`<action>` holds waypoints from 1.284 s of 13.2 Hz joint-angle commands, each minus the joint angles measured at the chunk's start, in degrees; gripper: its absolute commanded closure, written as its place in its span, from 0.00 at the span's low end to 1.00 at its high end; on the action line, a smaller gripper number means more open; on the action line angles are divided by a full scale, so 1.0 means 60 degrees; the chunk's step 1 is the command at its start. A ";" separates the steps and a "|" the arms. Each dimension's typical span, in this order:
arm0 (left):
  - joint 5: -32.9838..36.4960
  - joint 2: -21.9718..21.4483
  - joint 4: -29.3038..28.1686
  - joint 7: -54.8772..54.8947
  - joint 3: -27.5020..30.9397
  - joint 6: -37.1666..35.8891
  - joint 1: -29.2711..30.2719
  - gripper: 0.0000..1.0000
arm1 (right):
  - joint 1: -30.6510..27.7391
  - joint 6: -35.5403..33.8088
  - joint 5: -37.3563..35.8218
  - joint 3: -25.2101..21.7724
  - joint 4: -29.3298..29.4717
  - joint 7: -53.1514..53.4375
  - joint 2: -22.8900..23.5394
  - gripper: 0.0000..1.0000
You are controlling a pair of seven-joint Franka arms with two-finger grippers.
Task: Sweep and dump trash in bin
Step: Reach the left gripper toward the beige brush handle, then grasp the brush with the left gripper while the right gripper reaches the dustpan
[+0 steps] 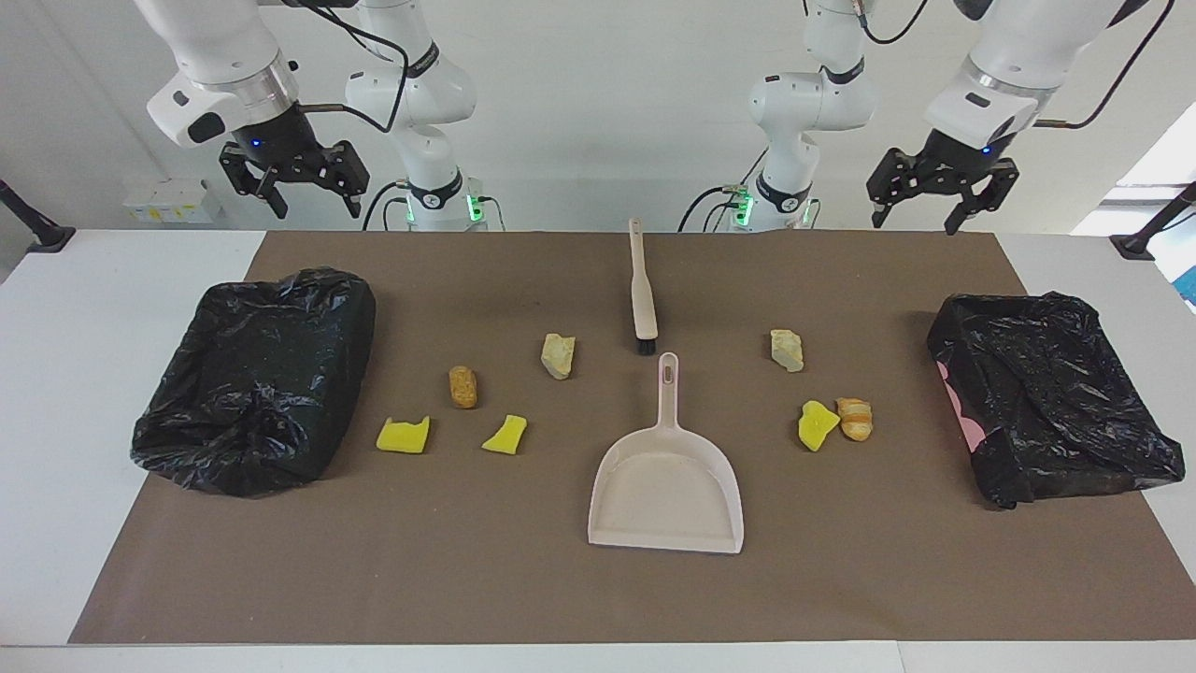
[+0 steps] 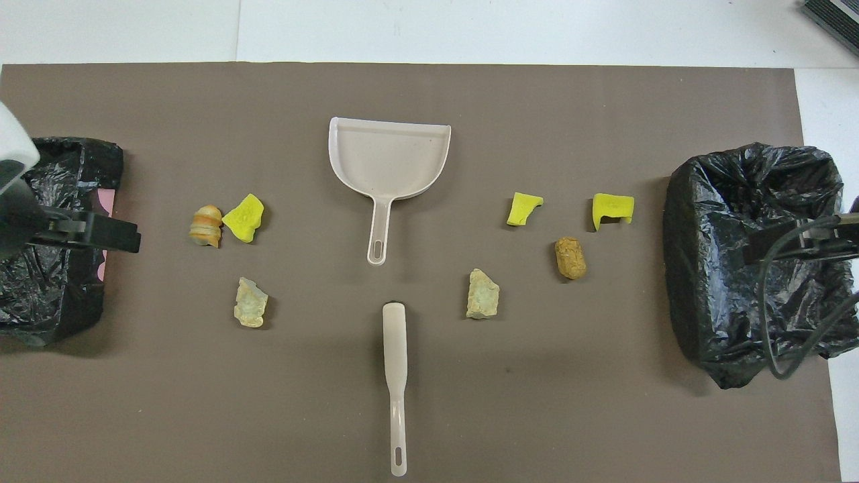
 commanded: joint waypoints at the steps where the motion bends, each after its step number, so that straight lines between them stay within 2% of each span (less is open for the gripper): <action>1: -0.0059 -0.0957 -0.1796 -0.0752 0.0110 0.0774 -0.0922 0.00 | 0.0010 0.0043 0.0158 0.0010 -0.0110 -0.0259 0.0151 0.00; 3: -0.0059 -0.1002 -0.2588 -0.1847 0.0110 0.1153 -0.1815 0.00 | 0.0505 0.0260 0.0143 0.0068 -0.0096 0.0017 0.0561 0.00; 8: -0.0059 -0.1426 -0.4507 -0.4001 0.0110 0.2867 -0.3573 0.00 | 0.1735 0.1681 0.0318 0.0127 -0.0125 0.1406 0.1630 0.00; 11: -0.0059 -0.1427 -0.5270 -0.5145 0.0110 0.3541 -0.4702 0.00 | 0.2496 0.2354 0.0568 0.0142 -0.0110 0.2769 0.2347 0.00; 15: -0.0103 -0.1194 -0.5944 -0.6259 0.0096 0.4245 -0.5640 0.00 | 0.3376 0.3659 0.0992 0.0142 -0.0081 0.4060 0.3182 0.00; 17: -0.0103 -0.1134 -0.6791 -0.7078 0.0096 0.5295 -0.6168 0.02 | 0.3817 0.4230 0.1051 0.0142 0.0240 0.5068 0.3738 0.00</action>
